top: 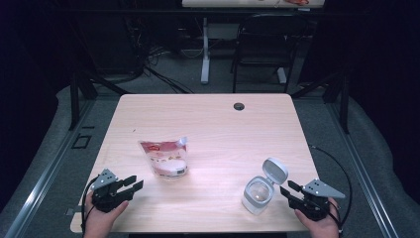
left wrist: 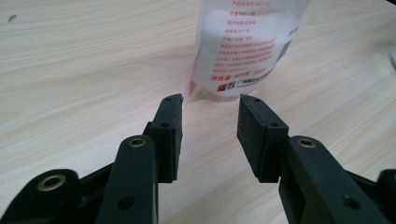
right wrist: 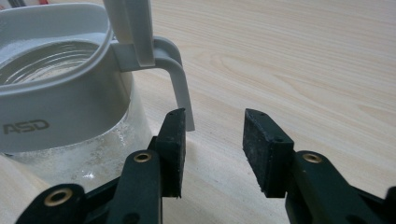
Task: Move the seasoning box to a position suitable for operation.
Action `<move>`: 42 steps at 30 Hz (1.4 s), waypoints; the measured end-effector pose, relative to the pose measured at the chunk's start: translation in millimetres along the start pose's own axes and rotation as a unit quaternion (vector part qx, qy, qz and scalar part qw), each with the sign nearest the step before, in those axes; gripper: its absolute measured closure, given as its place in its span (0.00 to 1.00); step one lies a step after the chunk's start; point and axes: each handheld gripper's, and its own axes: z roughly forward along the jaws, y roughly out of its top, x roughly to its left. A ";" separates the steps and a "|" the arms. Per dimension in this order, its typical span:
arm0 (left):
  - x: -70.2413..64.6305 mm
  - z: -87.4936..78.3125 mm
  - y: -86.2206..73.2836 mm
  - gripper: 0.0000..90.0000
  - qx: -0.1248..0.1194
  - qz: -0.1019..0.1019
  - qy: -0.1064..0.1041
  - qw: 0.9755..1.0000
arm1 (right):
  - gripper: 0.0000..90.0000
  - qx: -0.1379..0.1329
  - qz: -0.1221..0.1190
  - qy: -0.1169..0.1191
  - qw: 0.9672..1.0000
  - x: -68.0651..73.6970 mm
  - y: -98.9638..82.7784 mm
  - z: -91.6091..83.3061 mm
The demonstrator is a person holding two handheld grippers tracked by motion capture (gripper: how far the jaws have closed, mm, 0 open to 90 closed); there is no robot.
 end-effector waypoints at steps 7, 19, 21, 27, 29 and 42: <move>1.7 -0.7 -0.9 0.64 -0.006 -0.010 0.000 1.000 | 0.60 -0.004 -0.012 0.006 1.000 1.5 0.2 2.7; 0.0 2.3 0.3 0.65 -0.004 -0.008 0.002 1.000 | 0.67 0.002 0.007 0.030 1.000 -3.4 4.0 8.4; 0.1 2.2 0.1 0.66 -0.003 -0.009 0.002 1.000 | 0.67 -0.001 0.004 0.034 0.999 -2.3 6.3 10.7; -0.6 1.3 -0.2 0.67 -0.002 -0.007 0.002 1.000 | 0.66 0.003 -0.002 0.044 0.999 -1.2 12.7 21.7; -1.0 2.3 -0.4 0.67 -0.003 -0.007 0.000 1.000 | 0.67 0.001 -0.005 0.049 0.999 -1.0 15.6 25.0; -1.3 2.4 -0.8 0.68 -0.001 -0.005 -0.001 1.000 | 0.80 0.006 -0.015 0.066 0.998 1.3 19.5 32.4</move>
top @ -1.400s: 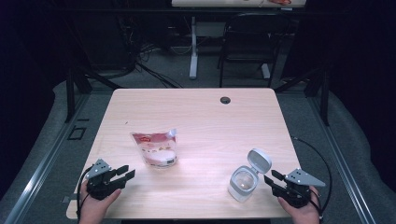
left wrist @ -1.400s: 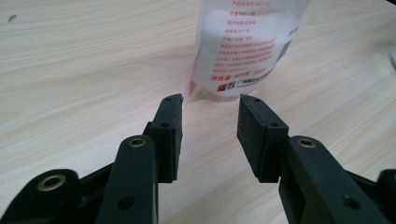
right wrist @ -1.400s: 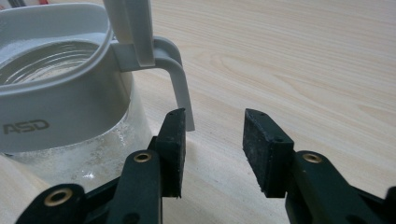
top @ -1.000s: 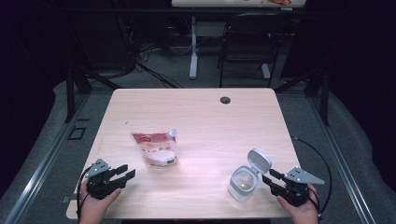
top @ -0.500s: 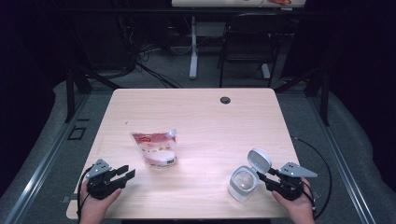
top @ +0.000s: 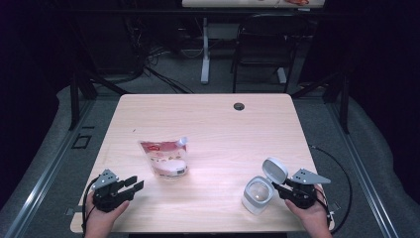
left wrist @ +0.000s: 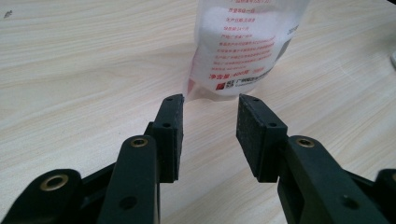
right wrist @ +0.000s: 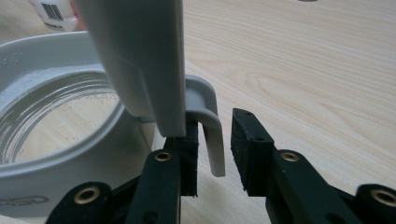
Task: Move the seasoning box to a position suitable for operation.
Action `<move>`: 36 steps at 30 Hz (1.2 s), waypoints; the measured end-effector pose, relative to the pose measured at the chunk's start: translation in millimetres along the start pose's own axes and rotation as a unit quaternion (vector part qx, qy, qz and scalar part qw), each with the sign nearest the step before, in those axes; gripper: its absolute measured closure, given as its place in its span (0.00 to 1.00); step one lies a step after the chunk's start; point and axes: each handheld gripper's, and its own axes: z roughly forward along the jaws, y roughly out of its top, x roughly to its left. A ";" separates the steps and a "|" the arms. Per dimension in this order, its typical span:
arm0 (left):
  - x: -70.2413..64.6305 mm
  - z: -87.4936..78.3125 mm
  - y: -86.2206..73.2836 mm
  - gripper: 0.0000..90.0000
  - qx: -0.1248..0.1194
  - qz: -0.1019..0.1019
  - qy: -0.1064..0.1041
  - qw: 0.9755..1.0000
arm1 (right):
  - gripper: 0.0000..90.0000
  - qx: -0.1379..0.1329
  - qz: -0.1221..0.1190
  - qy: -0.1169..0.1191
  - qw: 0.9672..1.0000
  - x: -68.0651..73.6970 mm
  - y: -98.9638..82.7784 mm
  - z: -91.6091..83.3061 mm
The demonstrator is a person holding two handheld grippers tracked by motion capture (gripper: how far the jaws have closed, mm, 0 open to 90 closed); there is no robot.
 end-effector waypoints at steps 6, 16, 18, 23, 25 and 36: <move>-0.2 0.2 0.1 0.68 0.001 0.001 -0.002 1.000 | 0.86 0.004 0.008 0.007 1.000 -0.6 -0.8 0.8; 1.5 -1.0 0.2 0.68 0.003 -0.001 -0.002 1.000 | 0.89 0.010 -0.011 -0.010 1.000 5.1 0.4 0.0; 1.4 -0.9 0.4 0.68 0.003 -0.001 -0.002 1.000 | 0.89 0.010 -0.010 -0.011 1.000 6.3 0.7 0.2; 1.2 -0.3 0.5 0.68 0.002 0.000 -0.001 1.000 | 0.89 0.015 -0.011 -0.014 1.000 7.6 1.5 0.1; 0.9 0.2 0.3 0.68 -0.002 -0.001 0.001 1.000 | 0.89 0.016 -0.010 -0.015 1.000 8.8 2.0 0.5; 0.5 1.1 0.2 0.68 -0.002 -0.002 0.002 1.000 | 0.91 0.023 -0.020 -0.036 0.999 15.0 11.4 13.5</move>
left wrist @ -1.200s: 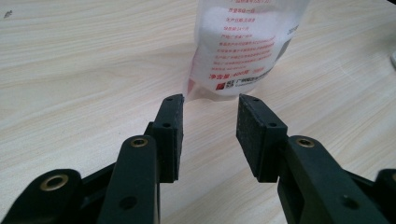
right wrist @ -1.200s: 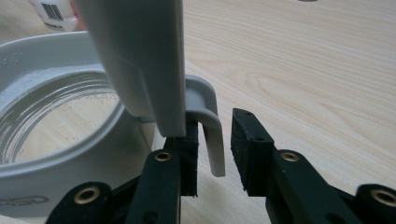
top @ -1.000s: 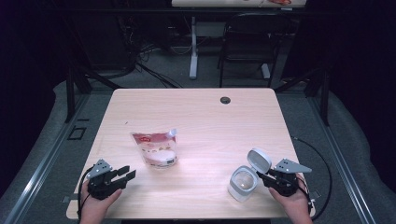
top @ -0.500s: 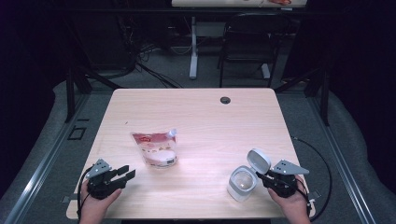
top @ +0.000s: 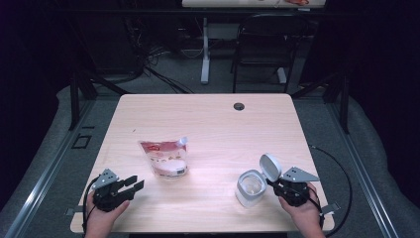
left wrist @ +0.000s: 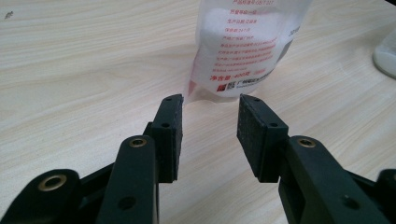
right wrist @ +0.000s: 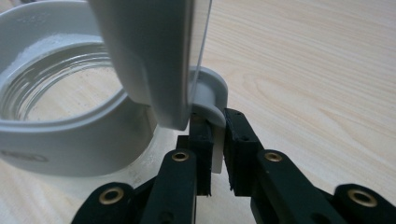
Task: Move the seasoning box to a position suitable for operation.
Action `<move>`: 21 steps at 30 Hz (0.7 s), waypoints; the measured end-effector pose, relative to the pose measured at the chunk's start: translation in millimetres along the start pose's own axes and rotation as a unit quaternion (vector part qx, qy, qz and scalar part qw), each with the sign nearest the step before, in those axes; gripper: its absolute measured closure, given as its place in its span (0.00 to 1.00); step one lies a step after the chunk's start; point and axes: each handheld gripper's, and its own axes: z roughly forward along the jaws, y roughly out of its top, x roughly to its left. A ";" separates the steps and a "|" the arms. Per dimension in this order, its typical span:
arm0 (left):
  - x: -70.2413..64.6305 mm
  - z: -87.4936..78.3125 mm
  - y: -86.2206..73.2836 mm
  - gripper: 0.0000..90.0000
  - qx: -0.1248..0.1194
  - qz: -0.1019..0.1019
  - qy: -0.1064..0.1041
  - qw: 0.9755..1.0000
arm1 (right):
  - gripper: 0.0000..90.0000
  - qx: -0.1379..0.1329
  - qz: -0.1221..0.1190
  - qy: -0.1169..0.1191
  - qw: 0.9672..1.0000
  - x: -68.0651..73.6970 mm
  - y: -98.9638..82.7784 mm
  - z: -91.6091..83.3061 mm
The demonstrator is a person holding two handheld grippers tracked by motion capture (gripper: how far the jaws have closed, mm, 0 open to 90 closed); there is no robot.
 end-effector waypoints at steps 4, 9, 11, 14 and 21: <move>1.1 -0.7 0.1 0.68 0.003 0.000 0.000 1.000 | 0.92 0.001 0.002 -0.014 1.000 1.2 4.5 6.1; 1.0 -1.0 0.1 0.68 0.004 0.001 -0.001 1.000 | 0.92 0.000 0.005 -0.026 1.000 -1.3 8.4 12.1; 0.9 -0.9 0.1 0.68 0.004 0.001 -0.001 1.000 | 0.92 0.002 0.007 -0.028 1.000 -2.2 9.8 13.3; 0.6 0.1 -0.1 0.68 0.001 -0.001 0.000 1.000 | 0.92 0.000 0.007 -0.031 0.999 -3.7 10.7 14.9; 0.3 1.1 -0.2 0.68 0.002 -0.001 0.000 1.000 | 0.92 0.002 0.014 -0.038 0.999 -14.8 13.2 18.4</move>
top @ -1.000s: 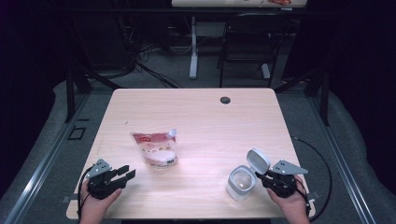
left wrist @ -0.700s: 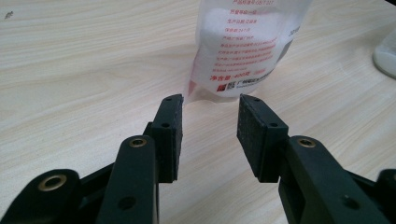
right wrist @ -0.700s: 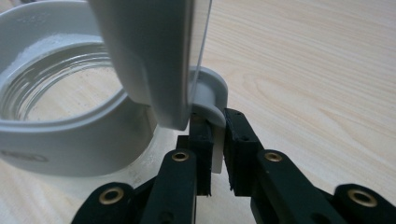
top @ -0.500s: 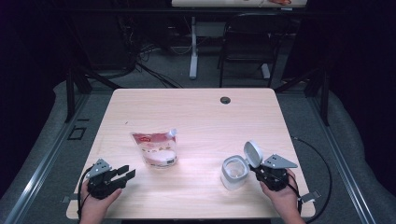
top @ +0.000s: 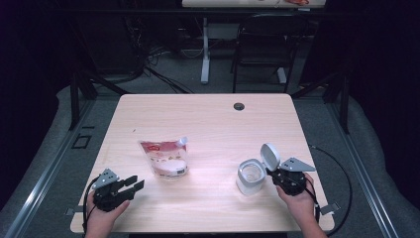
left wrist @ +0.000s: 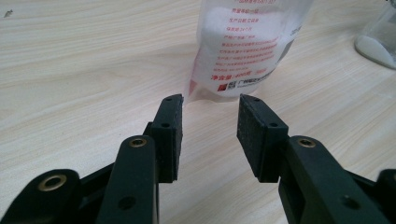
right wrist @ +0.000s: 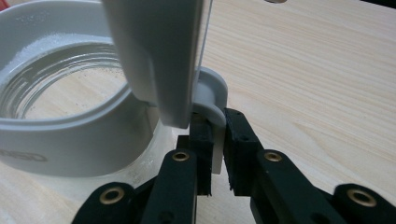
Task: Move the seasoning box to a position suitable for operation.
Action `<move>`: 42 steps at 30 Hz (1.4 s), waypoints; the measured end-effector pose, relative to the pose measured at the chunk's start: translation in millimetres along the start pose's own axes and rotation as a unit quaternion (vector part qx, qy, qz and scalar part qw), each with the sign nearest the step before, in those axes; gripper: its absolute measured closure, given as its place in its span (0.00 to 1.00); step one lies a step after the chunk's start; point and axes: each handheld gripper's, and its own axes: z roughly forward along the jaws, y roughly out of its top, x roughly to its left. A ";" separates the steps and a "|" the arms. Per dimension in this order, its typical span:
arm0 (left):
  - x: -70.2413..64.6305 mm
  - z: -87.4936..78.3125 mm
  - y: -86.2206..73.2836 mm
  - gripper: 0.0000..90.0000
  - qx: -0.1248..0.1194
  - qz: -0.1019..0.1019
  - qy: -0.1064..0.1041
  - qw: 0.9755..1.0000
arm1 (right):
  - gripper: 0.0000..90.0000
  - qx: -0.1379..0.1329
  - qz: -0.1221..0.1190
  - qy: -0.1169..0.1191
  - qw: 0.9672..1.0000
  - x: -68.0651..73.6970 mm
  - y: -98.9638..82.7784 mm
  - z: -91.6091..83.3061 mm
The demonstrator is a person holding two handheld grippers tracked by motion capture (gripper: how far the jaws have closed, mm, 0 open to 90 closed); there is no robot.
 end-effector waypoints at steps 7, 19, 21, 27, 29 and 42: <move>-0.3 1.8 0.2 0.68 0.005 0.001 -0.003 1.000 | 0.91 -0.007 0.011 -0.010 1.000 -5.1 0.7 3.8; -0.7 2.3 0.2 0.67 0.005 0.004 -0.002 1.000 | 0.89 -0.026 0.042 -0.003 0.999 -8.7 -2.0 7.1; -0.8 2.4 0.3 0.67 0.006 0.004 -0.002 1.000 | 0.87 -0.028 0.045 -0.002 0.999 -9.4 -2.5 6.6; -0.8 1.7 0.3 0.67 0.005 0.005 -0.003 1.000 | 0.87 -0.037 0.057 0.002 0.998 -10.0 -4.3 2.8; -0.7 1.7 0.3 0.67 0.005 0.005 -0.003 1.000 | 0.87 -0.035 0.056 0.001 0.998 -10.3 -4.5 2.8; -1.3 2.3 0.4 0.67 0.006 0.007 -0.006 1.000 | 0.89 -0.033 0.046 -0.003 0.998 -7.7 -5.1 1.7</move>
